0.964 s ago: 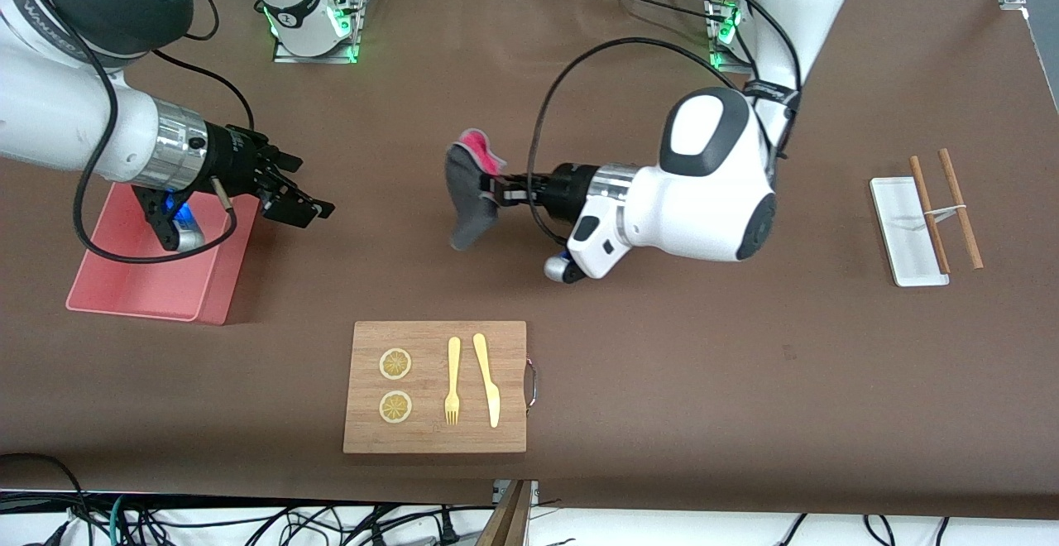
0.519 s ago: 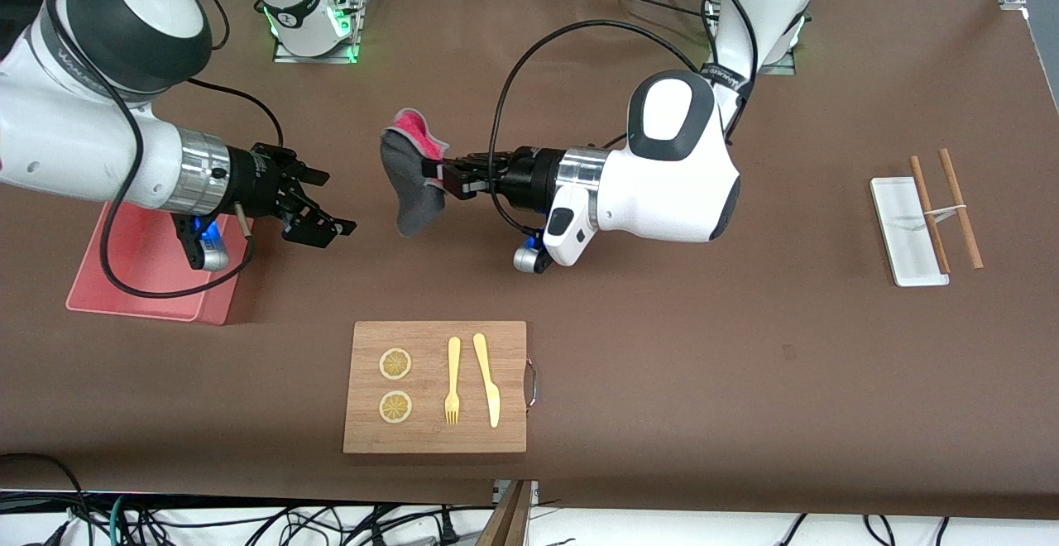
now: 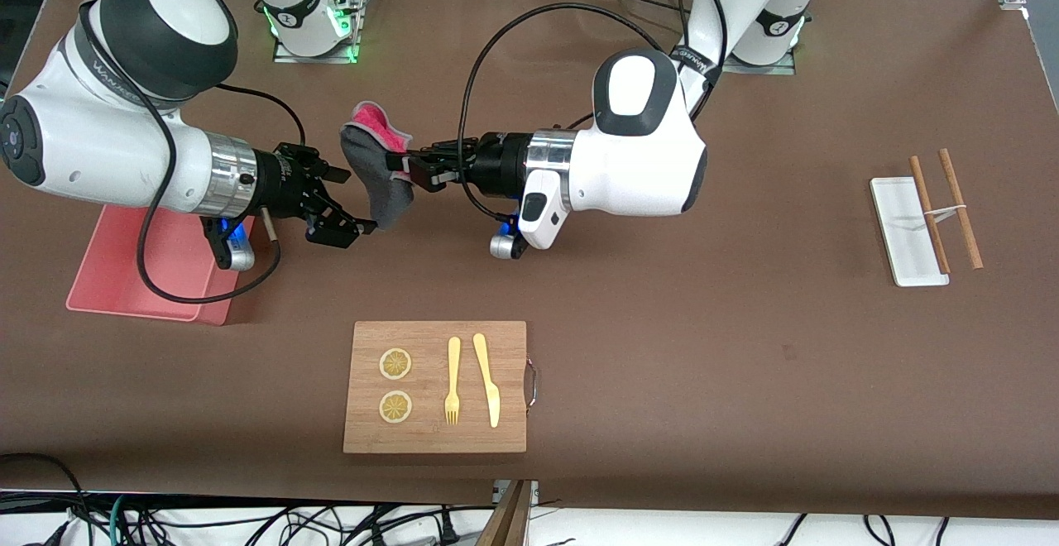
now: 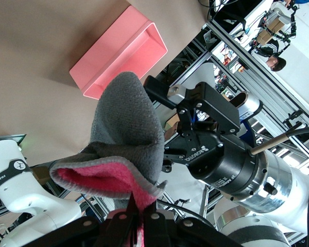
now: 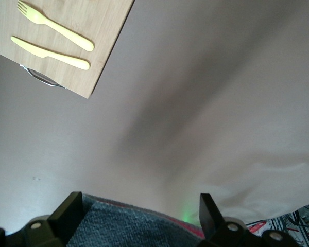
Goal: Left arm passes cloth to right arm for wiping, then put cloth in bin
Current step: 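Grasp the cloth with the right gripper from the left gripper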
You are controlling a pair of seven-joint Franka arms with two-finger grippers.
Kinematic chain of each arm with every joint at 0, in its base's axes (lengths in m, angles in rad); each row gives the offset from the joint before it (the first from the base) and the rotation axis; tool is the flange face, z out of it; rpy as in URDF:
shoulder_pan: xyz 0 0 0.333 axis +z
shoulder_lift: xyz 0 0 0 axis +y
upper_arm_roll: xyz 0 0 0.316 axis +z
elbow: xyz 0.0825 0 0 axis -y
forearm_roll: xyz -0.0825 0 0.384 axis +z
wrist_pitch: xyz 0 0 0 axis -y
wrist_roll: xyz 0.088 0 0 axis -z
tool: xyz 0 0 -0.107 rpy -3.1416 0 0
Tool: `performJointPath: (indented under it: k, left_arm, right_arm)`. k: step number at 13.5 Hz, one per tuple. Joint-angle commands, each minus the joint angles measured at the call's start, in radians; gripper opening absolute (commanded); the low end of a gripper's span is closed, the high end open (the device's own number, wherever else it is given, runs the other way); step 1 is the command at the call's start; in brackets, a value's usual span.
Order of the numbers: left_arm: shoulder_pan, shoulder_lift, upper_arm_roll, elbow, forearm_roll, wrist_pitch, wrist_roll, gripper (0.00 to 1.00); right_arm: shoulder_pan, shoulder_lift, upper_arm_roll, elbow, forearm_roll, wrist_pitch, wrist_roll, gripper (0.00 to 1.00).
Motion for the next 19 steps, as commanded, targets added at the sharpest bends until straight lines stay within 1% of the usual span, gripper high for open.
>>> performJointPath:
  k: [1,4,7,10,11,13,14,16,19]
  left_arm:
    - [-0.01,0.001,0.016,0.014,-0.025,0.014,-0.014,0.0]
    - [-0.009,0.001,0.017,0.014,-0.026,0.014,-0.014,0.0]
    - [-0.009,0.001,0.017,0.014,-0.025,0.014,-0.012,0.0]
    - [-0.009,0.001,0.017,0.014,-0.025,0.014,-0.012,0.0]
    - [-0.009,0.002,0.017,0.014,-0.025,0.016,-0.011,0.0]
    - [-0.009,0.002,0.017,0.014,-0.025,0.014,-0.009,0.0]
    - [-0.007,0.001,0.017,0.014,-0.025,0.014,-0.009,0.0]
    - [-0.005,-0.001,0.017,0.014,-0.025,0.014,-0.011,0.0]
    - [-0.005,-0.002,0.017,0.014,-0.022,0.014,-0.009,0.0]
  right_arm:
    - [0.002,-0.009,-0.006,0.009,0.018,-0.057,0.021,1.0]
    - [0.002,-0.014,-0.007,0.011,0.022,-0.115,0.024,1.0]
    - [-0.009,-0.014,-0.018,0.013,0.114,-0.121,0.036,1.0]
    - [-0.01,-0.014,-0.018,0.013,0.125,-0.118,0.087,0.99]
    - [-0.01,-0.014,-0.016,0.013,0.127,-0.118,0.093,0.92]
    - [-0.012,-0.014,-0.016,0.013,0.131,-0.118,0.102,0.46]
    - [-0.013,-0.012,-0.016,0.013,0.158,-0.118,0.12,0.29]
    - [-0.026,-0.008,-0.016,0.013,0.212,-0.118,0.148,0.01]
    - [-0.026,-0.008,-0.016,0.013,0.214,-0.115,0.154,0.0]
